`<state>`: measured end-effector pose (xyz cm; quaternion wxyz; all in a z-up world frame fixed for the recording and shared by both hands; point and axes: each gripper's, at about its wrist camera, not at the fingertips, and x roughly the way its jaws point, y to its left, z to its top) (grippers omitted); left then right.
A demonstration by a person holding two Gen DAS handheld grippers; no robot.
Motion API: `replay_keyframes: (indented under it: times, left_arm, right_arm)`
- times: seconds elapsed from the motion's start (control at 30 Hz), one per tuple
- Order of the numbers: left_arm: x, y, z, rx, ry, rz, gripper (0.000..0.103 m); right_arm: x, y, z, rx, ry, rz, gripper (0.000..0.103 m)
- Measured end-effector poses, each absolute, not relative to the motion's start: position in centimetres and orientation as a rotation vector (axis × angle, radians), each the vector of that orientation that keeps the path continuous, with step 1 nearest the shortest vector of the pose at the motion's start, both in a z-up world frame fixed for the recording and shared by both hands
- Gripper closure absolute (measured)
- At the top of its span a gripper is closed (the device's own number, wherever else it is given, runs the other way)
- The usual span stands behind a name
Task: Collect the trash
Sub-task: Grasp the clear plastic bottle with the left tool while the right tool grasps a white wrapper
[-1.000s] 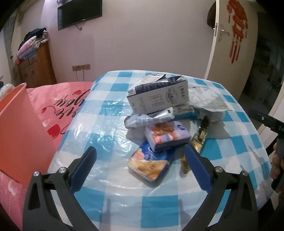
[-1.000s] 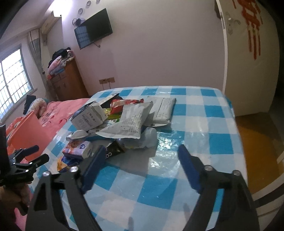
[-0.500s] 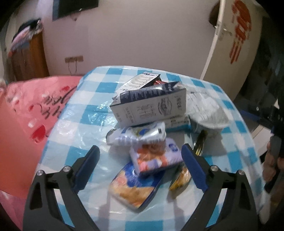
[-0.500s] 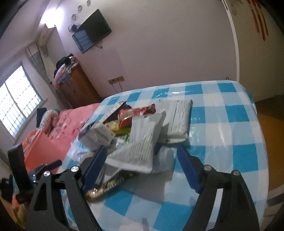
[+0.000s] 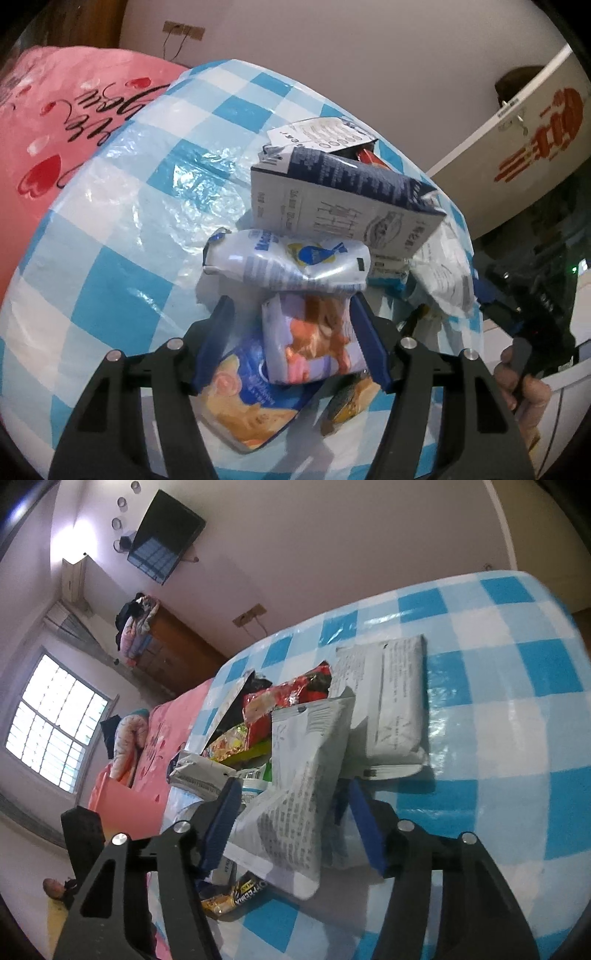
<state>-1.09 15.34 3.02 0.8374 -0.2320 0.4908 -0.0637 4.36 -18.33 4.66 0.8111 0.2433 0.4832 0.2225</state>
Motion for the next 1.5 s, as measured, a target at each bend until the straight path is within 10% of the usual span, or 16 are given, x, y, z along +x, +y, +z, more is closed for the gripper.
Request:
replay_keyframes:
  times: [0.63, 1.07, 1.17, 1.27, 1.5]
  left_arm:
    - [0.1, 17.9, 2.7, -0.758, 1.054, -0.181, 0.026]
    - [0.9, 17.7, 1.7, -0.824, 1.095, -0.148, 0.019]
    - [1.4, 17.3, 1.4, -0.808, 1.089, -0.132, 0.026]
    - [1.8, 16.9, 1.1, -0.807, 1.103, -0.152, 0.055]
    - [0.8, 16.7, 2.2, -0.736, 1.036, -0.161, 0.073]
  right_arm:
    - [4.1, -17.2, 3.3, 0.474, 1.083, 0.539, 0.053]
    - [4.3, -16.3, 3.1, 0.452, 1.077, 0.522, 0.034]
    - [4.6, -16.3, 3.1, 0.46, 1.077, 0.525, 0.034]
    - [4.9, -16.4, 3.0, 0.482, 1.069, 0.524, 0.051]
    - [4.1, -17.6, 3.1, 0.544, 1.036, 0.546, 0.068]
